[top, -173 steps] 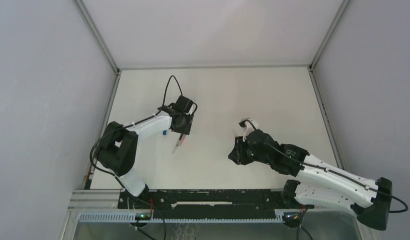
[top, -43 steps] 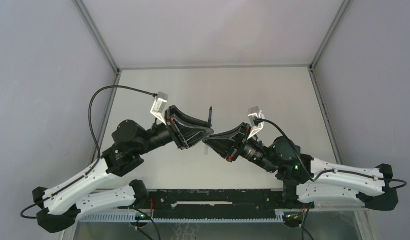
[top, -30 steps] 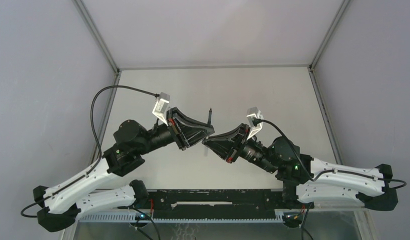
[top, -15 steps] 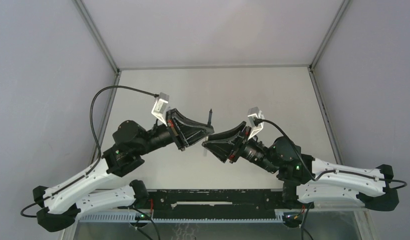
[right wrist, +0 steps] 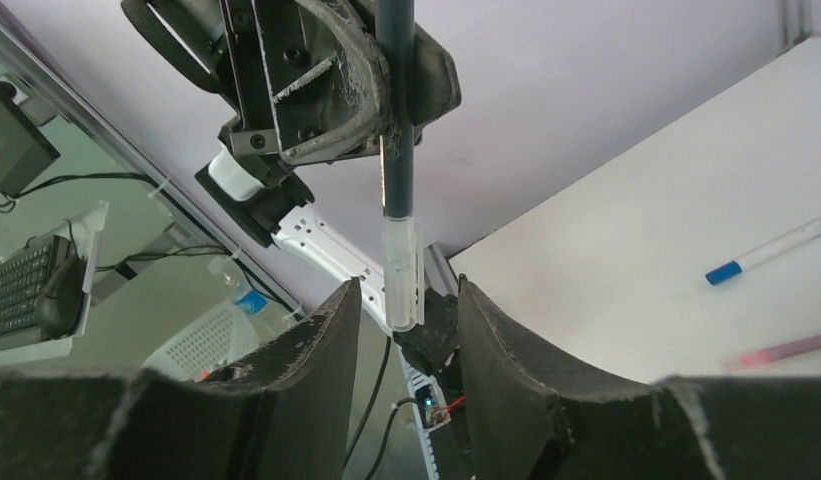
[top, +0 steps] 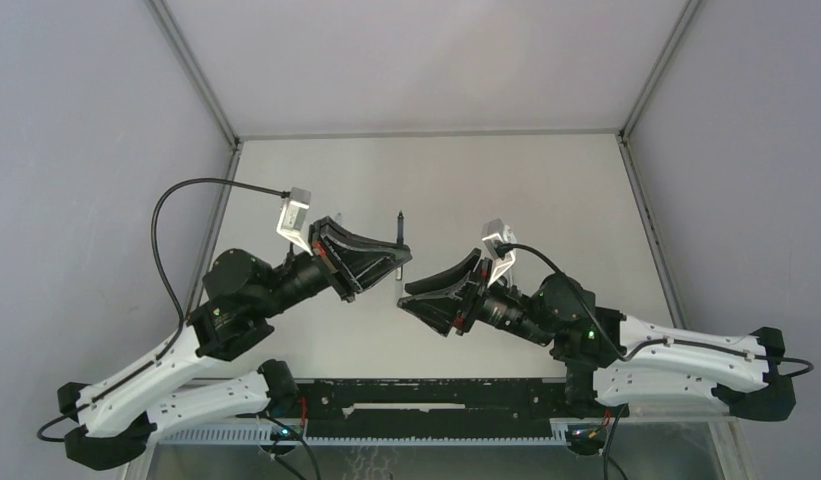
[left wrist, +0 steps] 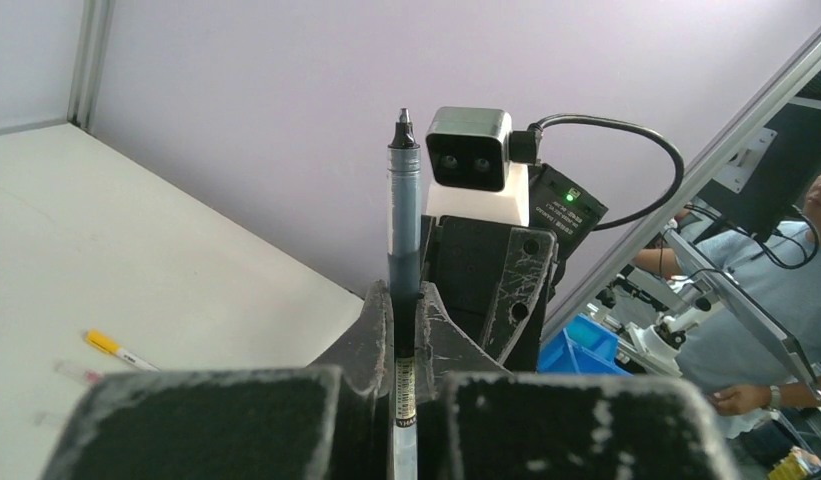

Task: Insert the pens into the pen caps
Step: Adjust the pen, then remove the pen cap from the pen.

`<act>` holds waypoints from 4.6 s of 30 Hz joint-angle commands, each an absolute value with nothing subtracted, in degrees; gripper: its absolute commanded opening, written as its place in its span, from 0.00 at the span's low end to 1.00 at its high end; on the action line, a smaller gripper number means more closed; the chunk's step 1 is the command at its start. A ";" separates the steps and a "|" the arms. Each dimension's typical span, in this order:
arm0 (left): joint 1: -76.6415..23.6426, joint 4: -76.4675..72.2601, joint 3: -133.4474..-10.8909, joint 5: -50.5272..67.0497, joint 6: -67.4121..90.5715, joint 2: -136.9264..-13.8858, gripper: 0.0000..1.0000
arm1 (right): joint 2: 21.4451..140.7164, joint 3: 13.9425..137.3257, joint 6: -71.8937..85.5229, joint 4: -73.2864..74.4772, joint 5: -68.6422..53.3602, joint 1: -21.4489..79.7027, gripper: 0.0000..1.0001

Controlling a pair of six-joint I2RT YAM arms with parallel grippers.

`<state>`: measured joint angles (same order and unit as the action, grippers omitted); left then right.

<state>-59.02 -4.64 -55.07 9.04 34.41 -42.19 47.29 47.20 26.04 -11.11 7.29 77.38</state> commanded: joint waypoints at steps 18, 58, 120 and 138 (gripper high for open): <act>-75.97 22.07 -73.27 -39.82 22.62 -50.93 0.00 | 48.58 49.31 24.84 -8.18 25.41 80.42 0.44; -84.52 26.59 -76.99 -60.47 20.99 -54.11 0.00 | 59.25 55.46 24.71 -12.34 14.28 74.53 0.36; -84.57 21.49 -73.56 -51.44 18.63 -53.92 0.00 | 57.29 55.44 20.46 -8.07 10.37 73.76 0.36; -84.85 19.61 -73.32 -51.38 18.02 -53.28 0.00 | 58.79 55.46 20.93 -8.44 9.94 73.56 0.36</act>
<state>-84.42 21.71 -70.08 -50.70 18.06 -53.95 58.72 53.19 20.49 -6.55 10.13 73.84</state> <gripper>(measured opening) 0.032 0.360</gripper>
